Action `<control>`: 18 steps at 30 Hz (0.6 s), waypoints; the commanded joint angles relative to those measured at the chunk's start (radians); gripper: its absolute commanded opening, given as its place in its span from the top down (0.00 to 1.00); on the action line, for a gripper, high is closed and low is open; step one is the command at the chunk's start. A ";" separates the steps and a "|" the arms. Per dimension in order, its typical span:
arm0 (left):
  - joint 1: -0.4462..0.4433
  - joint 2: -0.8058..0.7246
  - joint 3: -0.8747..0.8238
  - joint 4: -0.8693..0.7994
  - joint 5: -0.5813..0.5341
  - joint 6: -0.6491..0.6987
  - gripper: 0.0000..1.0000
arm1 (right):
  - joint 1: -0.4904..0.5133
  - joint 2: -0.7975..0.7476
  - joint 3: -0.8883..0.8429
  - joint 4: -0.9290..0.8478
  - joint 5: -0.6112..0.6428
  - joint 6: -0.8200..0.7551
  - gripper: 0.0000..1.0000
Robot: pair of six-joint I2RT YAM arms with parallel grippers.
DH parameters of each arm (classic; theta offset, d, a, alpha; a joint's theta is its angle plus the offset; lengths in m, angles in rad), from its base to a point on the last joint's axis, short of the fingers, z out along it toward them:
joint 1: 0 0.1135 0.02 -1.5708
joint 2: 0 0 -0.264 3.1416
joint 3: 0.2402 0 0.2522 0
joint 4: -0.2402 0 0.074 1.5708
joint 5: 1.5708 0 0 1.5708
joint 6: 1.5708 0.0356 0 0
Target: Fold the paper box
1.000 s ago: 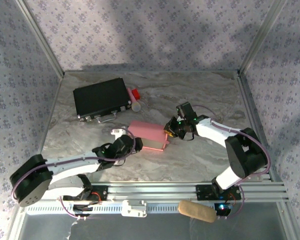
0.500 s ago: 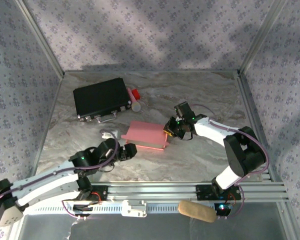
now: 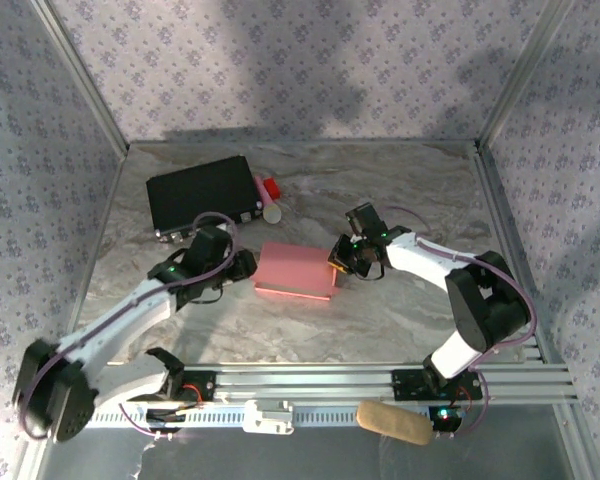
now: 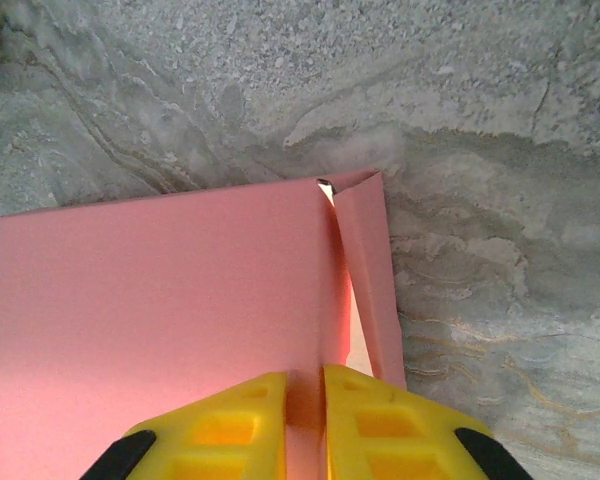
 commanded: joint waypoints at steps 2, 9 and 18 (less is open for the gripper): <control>0.003 0.140 0.081 0.093 0.115 0.088 0.53 | 0.007 0.023 0.023 -0.051 0.035 -0.020 0.85; -0.007 0.177 0.004 0.205 0.120 0.067 0.60 | 0.014 0.016 0.032 -0.052 0.036 -0.019 0.85; -0.037 0.225 -0.019 0.235 0.115 0.052 0.67 | 0.018 0.022 0.037 -0.051 0.036 -0.017 0.85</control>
